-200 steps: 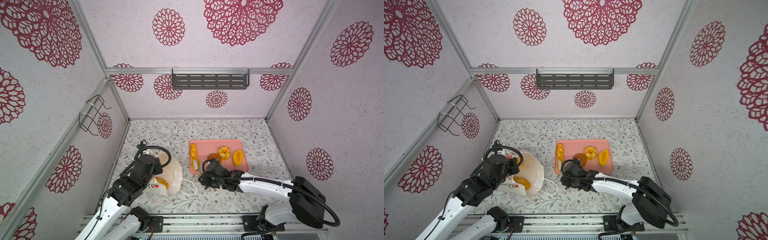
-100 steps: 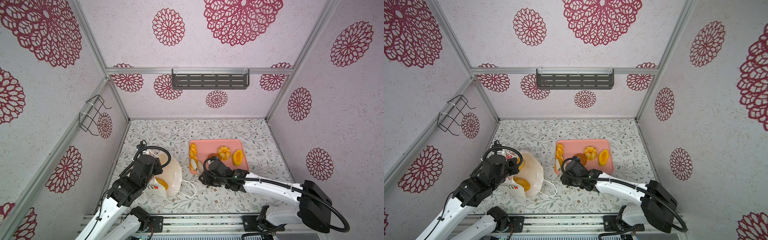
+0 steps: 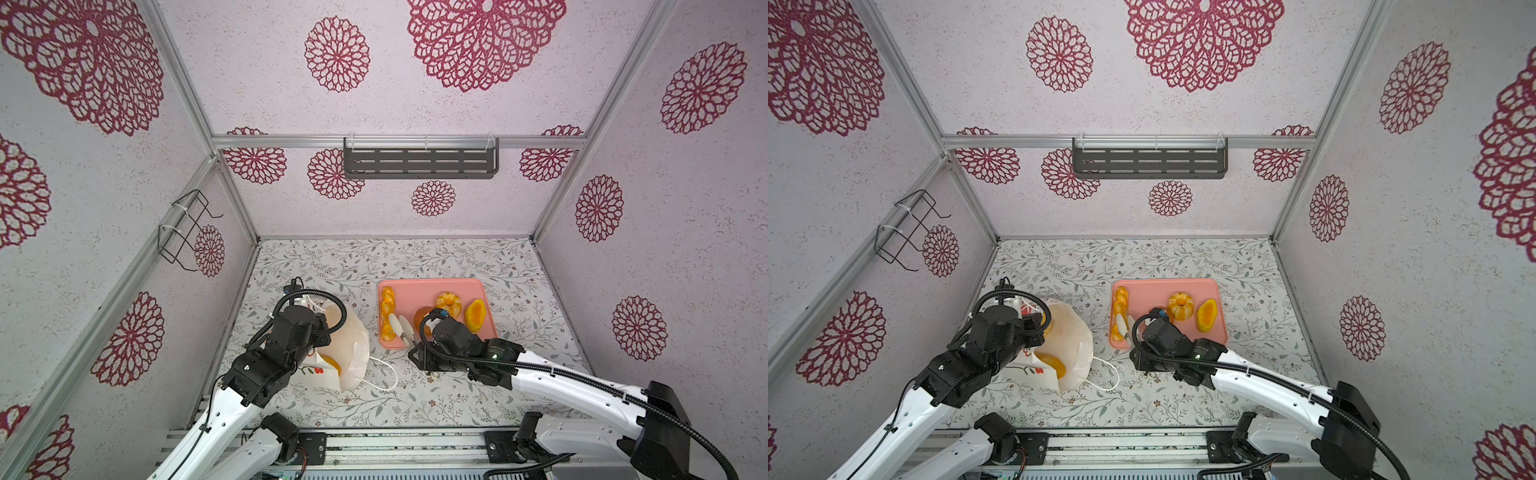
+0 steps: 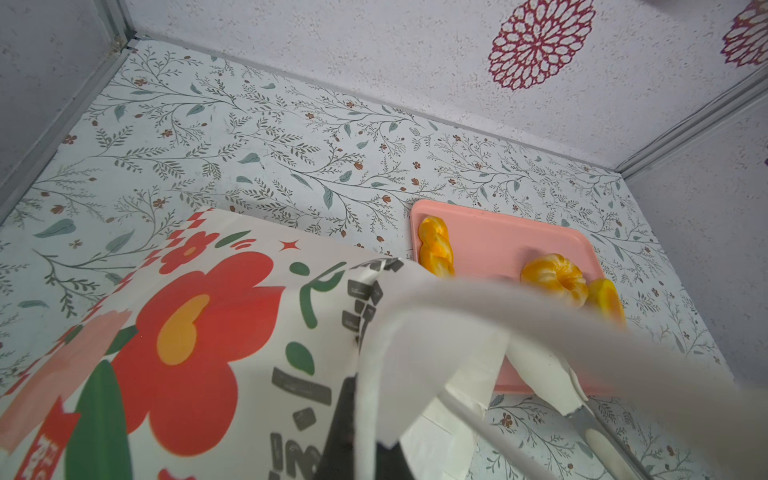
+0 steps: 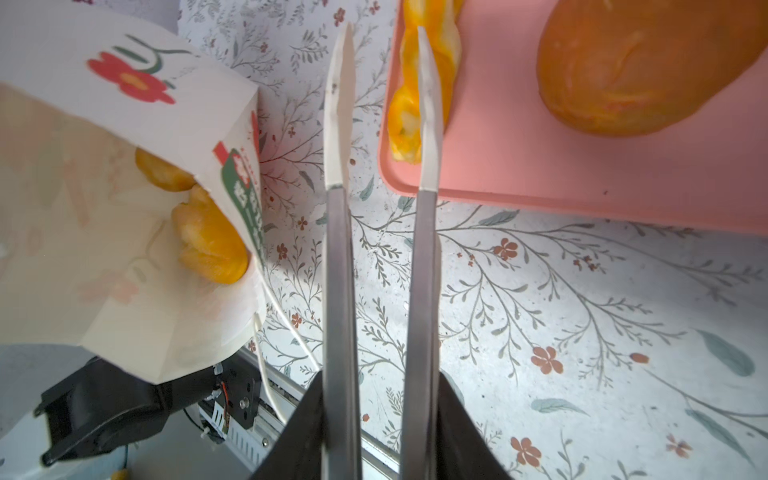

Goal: Take the fake bread out of the paper bag
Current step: 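Swing the right gripper back to the opening of the paper bag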

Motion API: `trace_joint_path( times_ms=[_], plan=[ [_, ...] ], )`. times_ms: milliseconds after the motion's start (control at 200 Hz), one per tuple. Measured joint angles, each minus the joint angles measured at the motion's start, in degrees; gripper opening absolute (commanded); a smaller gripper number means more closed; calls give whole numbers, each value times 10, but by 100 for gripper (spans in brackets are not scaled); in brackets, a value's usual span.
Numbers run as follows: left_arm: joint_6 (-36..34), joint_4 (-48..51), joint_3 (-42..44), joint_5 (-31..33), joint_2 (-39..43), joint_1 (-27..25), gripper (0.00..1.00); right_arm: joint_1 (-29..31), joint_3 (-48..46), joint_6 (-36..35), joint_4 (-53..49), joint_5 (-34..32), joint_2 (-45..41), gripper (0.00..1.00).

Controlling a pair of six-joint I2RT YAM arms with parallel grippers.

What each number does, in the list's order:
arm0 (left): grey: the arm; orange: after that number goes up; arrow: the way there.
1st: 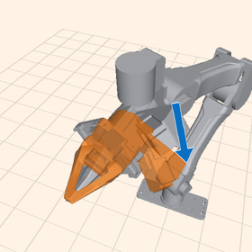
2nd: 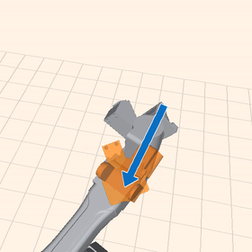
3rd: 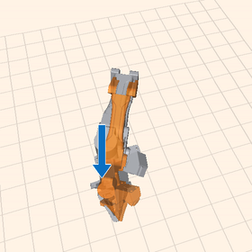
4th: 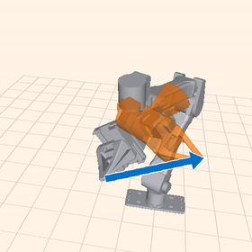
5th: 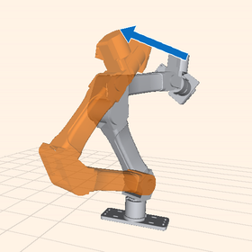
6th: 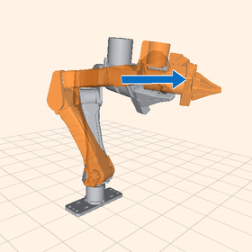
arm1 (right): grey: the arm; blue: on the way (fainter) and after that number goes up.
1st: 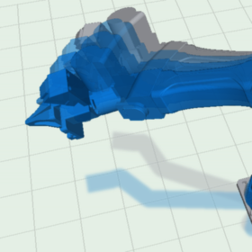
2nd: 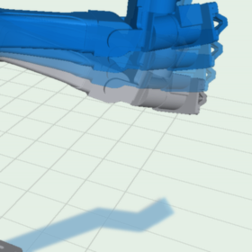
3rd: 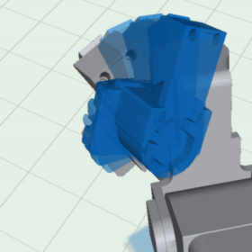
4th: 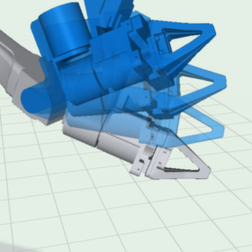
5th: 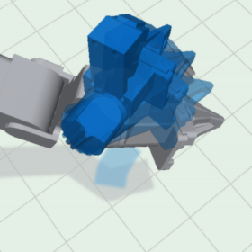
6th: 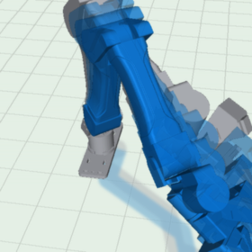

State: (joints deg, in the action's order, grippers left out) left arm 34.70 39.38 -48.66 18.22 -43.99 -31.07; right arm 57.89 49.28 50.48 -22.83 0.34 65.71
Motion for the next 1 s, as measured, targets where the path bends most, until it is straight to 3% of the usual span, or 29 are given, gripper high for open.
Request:
trace_joint_path(
  times_ms=[235,515,680,1001],
  plan=[
    [-61,-32,2,-18,-10,0,0,1,49,-90,-33,55,-60,32],
    [-122,-80,31,-29,-50,0,0,54,60,-108,-42,125,-101,31],
    [-169,-94,37,-60,-62,0,0,87,51,-104,-11,149,-61,29],
    [-208,-106,46,-117,-22,0,0,97,35,-104,55,159,70,29]
  ],
)
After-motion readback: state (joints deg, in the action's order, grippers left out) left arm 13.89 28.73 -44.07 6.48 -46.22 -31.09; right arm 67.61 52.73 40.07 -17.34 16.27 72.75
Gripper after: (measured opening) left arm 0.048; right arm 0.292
